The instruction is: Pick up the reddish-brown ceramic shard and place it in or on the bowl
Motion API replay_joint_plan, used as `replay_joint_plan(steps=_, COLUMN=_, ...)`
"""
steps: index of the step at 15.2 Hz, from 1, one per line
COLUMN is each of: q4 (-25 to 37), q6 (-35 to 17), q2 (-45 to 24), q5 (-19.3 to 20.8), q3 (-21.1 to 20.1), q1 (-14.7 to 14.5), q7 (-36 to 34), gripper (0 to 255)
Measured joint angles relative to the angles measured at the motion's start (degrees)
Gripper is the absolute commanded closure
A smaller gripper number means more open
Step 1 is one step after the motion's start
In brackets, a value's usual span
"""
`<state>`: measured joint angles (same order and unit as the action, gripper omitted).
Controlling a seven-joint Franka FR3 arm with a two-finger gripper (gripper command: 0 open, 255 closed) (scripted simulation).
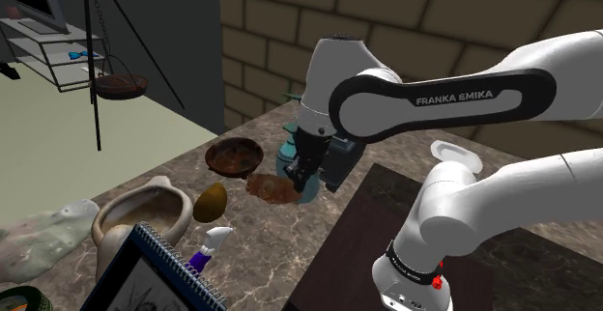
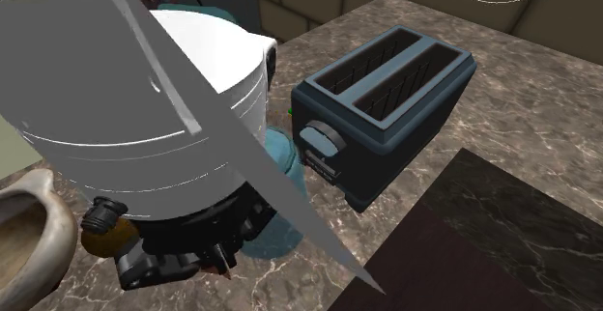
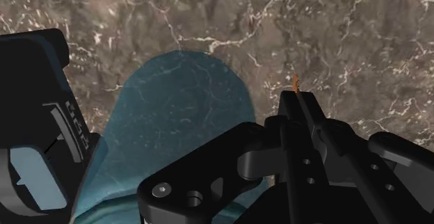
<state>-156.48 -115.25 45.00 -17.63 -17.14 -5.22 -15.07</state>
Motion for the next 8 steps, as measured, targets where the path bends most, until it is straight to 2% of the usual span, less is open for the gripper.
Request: replay_joint_plan(steps=8, q4=12.06, q6=-4.53, q2=-17.13, q5=5.10, q3=2.82, q1=6.29, q7=4.88, gripper=255)
